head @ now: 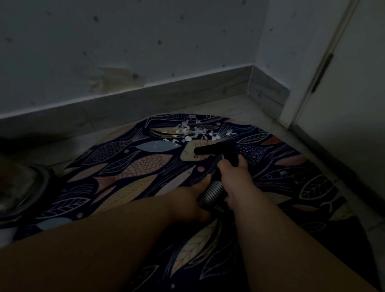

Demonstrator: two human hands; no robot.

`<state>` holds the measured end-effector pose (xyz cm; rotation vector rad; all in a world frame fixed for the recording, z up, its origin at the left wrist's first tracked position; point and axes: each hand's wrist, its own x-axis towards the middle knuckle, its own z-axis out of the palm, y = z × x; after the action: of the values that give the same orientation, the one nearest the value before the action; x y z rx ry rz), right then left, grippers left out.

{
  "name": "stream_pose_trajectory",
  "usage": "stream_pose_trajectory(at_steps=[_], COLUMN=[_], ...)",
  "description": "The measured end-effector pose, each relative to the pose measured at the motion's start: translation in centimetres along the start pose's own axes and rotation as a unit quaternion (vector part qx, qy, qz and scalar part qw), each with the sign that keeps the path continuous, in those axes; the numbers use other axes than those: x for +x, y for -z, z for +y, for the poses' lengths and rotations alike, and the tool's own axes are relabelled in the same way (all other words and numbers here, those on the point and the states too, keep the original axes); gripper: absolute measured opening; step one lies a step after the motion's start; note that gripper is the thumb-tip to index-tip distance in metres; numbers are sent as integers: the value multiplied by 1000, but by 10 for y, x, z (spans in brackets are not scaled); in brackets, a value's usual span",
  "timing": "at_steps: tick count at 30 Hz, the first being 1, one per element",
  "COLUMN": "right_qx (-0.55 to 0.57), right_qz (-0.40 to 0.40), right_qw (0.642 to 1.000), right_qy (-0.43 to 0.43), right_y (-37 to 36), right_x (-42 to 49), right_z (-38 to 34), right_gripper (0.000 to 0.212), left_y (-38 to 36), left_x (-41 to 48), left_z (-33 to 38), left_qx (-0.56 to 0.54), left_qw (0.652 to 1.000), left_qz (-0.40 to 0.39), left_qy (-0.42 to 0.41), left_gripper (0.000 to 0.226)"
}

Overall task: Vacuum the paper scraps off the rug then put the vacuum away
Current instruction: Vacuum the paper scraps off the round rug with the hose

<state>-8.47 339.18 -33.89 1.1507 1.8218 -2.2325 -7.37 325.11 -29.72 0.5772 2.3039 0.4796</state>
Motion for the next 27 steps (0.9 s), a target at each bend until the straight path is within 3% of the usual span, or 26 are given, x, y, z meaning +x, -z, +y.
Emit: stream_pose_trajectory(at_steps=[15, 27], right_qx=[7, 24], right_qz=[85, 132], right_qw=[996, 991], right_qy=[-17, -7], right_y=[79, 109], right_x=[-6, -9], right_z=[-11, -16], right_gripper=[72, 67], left_y=[-26, -38], left_x=[29, 44], left_z=[63, 94], left_qx=[20, 33], left_qw=[997, 996], left_qz=[-61, -53], left_qy=[-42, -68], left_gripper=[97, 94])
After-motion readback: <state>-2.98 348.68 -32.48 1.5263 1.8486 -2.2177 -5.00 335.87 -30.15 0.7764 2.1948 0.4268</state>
